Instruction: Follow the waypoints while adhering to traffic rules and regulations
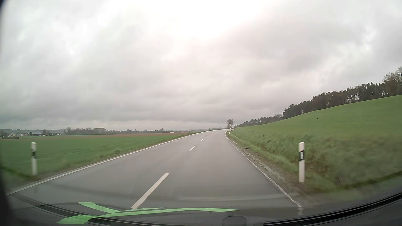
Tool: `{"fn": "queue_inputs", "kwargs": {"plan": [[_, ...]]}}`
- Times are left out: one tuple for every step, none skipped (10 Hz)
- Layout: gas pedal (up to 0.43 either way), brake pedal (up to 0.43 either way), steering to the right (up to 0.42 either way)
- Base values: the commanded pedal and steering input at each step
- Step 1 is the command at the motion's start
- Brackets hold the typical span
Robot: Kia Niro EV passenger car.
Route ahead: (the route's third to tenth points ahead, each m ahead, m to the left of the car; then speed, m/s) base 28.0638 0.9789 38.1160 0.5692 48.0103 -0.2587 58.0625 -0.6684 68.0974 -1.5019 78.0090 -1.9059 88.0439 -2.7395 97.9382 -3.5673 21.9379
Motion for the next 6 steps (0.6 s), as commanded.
{"fn": "queue_inputs", "kwargs": {"plan": [[0.118, 0.0, -0.001], [0.118, 0.0, -0.001], [0.118, 0.0, -0.001], [0.118, 0.0, -0.001], [0.13, 0.0, 0.0], [0.13, 0.0, 0.001]]}}
